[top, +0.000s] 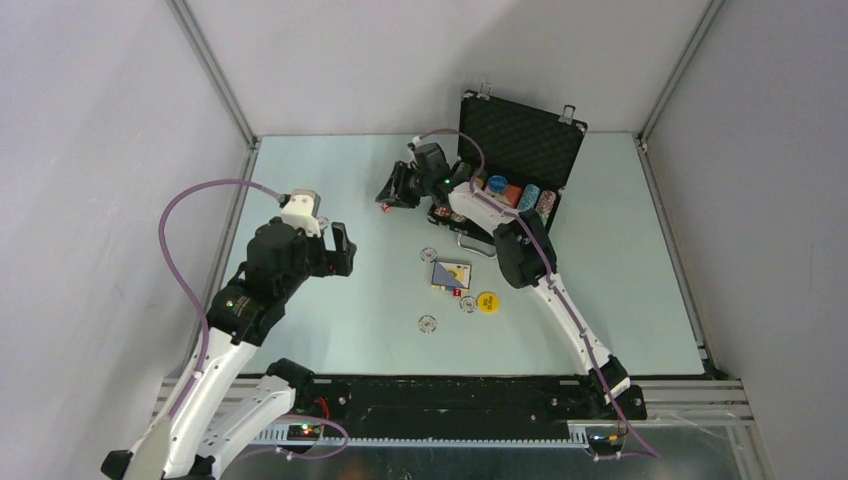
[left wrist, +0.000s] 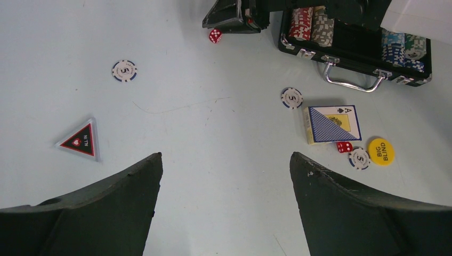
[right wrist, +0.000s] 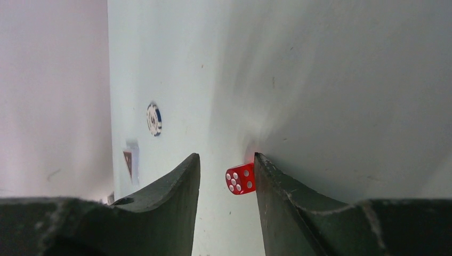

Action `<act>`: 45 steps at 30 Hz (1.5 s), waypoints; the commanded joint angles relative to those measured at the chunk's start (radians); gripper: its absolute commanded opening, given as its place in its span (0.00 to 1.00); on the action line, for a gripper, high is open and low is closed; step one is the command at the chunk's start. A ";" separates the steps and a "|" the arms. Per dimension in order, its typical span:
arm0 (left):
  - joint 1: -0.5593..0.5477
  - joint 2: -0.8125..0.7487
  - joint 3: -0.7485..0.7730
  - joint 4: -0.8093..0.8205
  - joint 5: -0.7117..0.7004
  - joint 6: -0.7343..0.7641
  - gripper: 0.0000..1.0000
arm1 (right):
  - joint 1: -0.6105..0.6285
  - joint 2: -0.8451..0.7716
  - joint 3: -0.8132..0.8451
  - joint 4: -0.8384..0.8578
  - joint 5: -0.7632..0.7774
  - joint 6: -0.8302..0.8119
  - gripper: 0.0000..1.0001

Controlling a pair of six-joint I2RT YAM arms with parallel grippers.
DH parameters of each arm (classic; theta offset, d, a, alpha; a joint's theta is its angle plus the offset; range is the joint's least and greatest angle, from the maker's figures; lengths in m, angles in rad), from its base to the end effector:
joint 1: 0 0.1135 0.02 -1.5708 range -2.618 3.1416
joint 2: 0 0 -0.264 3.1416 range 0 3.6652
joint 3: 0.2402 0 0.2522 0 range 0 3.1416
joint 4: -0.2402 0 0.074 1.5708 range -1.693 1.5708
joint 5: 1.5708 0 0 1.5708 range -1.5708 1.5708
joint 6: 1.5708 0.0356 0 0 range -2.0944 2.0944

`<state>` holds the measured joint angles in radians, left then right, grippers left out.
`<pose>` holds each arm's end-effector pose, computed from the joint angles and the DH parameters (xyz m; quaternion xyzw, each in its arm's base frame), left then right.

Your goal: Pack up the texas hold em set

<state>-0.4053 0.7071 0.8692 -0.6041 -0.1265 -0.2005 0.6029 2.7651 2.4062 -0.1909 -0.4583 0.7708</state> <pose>0.1398 -0.0551 0.3370 0.0526 0.8423 -0.1083 0.5255 0.4904 0.3567 0.1253 -0.0393 0.8560 0.4550 0.2423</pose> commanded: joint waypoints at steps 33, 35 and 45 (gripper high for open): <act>0.009 -0.001 -0.007 0.035 0.030 0.022 0.94 | 0.175 -0.101 -0.003 -0.433 0.509 -0.338 0.54; 0.009 -0.001 -0.007 0.035 0.032 0.022 0.94 | 0.176 -0.092 0.003 -0.431 0.505 -0.334 0.54; 0.010 -0.003 -0.007 0.035 0.038 0.022 0.94 | 0.180 -0.070 0.028 -0.393 0.472 -0.304 0.57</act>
<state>-0.4042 0.7071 0.8692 -0.6041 -0.1009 -0.2005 0.7815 2.6461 2.4111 -0.5629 0.0074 0.4538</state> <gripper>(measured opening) 0.942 0.555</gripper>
